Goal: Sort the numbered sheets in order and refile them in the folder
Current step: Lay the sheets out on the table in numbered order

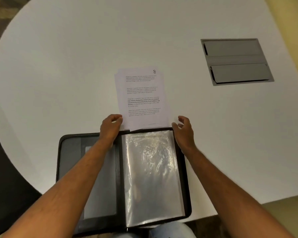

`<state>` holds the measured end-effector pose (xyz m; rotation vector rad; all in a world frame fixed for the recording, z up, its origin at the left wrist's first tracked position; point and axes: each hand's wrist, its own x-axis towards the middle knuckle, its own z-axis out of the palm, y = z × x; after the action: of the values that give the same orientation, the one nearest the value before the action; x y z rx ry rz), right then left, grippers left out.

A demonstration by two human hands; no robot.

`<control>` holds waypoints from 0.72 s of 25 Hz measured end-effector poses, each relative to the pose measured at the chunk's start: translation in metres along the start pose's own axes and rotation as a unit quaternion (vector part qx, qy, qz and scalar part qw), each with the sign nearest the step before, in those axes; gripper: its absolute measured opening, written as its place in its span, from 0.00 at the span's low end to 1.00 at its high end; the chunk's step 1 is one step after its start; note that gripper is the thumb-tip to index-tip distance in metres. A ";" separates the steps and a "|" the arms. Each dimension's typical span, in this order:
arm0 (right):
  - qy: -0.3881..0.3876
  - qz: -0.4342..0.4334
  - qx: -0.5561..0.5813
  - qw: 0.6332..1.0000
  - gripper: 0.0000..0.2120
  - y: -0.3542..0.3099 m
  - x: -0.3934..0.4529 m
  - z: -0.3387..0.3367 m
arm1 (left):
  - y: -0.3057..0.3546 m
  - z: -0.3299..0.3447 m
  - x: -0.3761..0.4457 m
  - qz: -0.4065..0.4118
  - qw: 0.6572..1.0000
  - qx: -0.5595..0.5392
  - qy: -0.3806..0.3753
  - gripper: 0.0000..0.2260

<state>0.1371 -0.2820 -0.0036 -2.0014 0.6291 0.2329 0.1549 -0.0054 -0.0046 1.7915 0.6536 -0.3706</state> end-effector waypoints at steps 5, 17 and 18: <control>-0.019 0.017 -0.004 1.000 0.25 -0.028 0.063 0.008 | 0.026 0.012 0.044 -0.035 0.998 0.014 0.046 0.18; -0.054 0.019 -0.145 0.988 0.33 -0.035 0.106 0.057 | 0.052 0.050 0.090 -0.190 0.977 -0.094 -0.002 0.27; -0.057 0.022 -0.142 0.988 0.33 -0.037 0.106 0.058 | 0.057 0.052 0.090 -0.197 0.974 -0.113 -0.008 0.27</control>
<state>0.2516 -0.2529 -0.0480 -2.2300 0.5937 0.4833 0.2639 -0.0444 -0.0268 1.4367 1.0035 -0.5524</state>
